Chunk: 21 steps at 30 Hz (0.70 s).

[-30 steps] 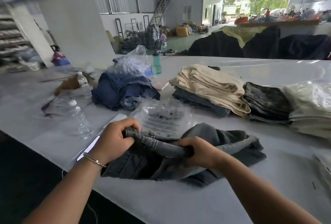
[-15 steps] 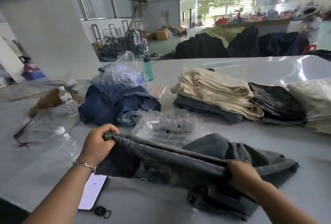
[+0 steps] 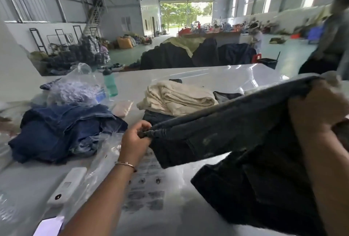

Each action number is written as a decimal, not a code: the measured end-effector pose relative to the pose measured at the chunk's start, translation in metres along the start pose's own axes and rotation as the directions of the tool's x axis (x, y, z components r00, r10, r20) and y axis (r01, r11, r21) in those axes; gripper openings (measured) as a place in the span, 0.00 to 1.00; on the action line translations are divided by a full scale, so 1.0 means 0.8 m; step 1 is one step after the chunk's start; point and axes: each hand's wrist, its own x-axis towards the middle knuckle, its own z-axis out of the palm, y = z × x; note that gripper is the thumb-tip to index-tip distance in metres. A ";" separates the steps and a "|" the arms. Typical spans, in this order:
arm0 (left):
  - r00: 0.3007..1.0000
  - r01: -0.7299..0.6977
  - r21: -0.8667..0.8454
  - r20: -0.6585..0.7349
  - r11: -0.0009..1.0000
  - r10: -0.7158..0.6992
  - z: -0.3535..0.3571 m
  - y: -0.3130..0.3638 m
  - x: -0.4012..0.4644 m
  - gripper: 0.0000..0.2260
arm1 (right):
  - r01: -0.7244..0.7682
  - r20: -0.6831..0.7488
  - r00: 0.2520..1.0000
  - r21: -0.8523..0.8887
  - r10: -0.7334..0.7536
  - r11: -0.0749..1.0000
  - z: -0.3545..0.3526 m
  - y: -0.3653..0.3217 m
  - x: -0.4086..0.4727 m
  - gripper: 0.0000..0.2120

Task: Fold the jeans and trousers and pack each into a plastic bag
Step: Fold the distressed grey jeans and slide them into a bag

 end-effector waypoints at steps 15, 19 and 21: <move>0.908 0.418 0.535 -0.272 0.735 -0.318 -0.110 -0.164 -0.049 0.13 | 0.558 0.802 0.386 0.191 -0.456 0.807 0.107 -0.036 -0.204 0.11; 0.915 0.143 0.907 0.032 0.396 -0.403 -0.089 -0.180 -0.080 0.21 | 0.516 0.880 0.223 0.258 -0.419 0.817 0.125 -0.027 -0.212 0.14; 0.899 -0.015 0.934 0.168 0.356 -0.404 -0.076 -0.177 -0.089 0.30 | 0.479 0.885 0.183 0.299 -0.427 0.825 0.130 -0.026 -0.212 0.22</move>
